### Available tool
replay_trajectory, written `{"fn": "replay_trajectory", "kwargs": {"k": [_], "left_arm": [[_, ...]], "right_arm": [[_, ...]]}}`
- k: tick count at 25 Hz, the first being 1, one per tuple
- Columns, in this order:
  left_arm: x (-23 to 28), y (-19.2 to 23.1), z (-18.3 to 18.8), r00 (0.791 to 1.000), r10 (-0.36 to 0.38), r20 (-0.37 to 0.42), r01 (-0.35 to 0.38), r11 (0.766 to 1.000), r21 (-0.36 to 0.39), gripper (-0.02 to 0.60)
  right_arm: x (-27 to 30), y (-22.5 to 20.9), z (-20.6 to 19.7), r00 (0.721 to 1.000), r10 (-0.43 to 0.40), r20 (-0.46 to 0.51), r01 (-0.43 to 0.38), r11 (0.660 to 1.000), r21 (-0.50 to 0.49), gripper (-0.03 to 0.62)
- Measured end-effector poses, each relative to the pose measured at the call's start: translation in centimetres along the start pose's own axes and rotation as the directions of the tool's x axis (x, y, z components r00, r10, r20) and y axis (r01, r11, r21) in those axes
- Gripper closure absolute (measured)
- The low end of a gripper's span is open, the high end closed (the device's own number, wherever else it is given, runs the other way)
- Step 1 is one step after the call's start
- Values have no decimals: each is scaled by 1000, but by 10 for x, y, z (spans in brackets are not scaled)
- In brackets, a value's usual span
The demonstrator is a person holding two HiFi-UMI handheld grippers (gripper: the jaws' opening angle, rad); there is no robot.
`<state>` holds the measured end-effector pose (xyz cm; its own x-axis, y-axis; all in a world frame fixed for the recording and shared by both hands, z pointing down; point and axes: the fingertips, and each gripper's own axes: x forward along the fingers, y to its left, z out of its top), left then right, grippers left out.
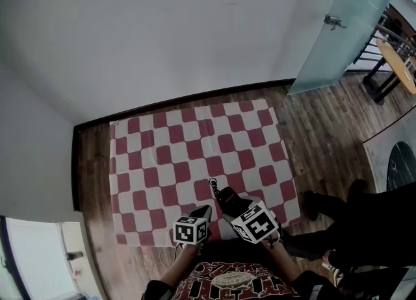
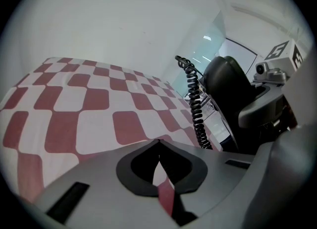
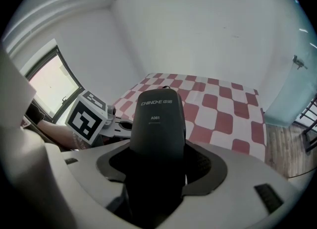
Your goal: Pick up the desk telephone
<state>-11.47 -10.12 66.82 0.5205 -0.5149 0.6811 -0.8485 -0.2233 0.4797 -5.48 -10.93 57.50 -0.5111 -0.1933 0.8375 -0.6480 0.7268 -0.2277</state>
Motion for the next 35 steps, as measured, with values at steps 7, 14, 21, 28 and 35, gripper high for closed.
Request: {"fn": "replay_trajectory", "kwargs": {"k": [7, 14, 21, 28, 35], "left_arm": [[0, 3, -1, 1000, 11, -3, -11, 1000, -4, 574], [0, 4, 0, 1000, 16, -1, -16, 1000, -9, 574], [1, 4, -1, 1000, 14, -1, -14, 1000, -12, 574], [1, 5, -1, 1000, 15, -5, -15, 1000, -14, 574], [2, 5, -2, 1000, 14, -11, -15, 1000, -11, 574]], "right_arm": [[-11, 5, 6, 1000, 15, 2, -15, 1000, -13, 313], [-15, 8, 10, 1000, 28, 3, -28, 999, -21, 313], [-20, 13, 15, 999, 38, 7, -38, 999, -39, 313], [-23, 17, 19, 999, 39, -1, -39, 997, -64, 313], [-23, 17, 18, 999, 41, -8, -41, 997, -71, 313]]}}
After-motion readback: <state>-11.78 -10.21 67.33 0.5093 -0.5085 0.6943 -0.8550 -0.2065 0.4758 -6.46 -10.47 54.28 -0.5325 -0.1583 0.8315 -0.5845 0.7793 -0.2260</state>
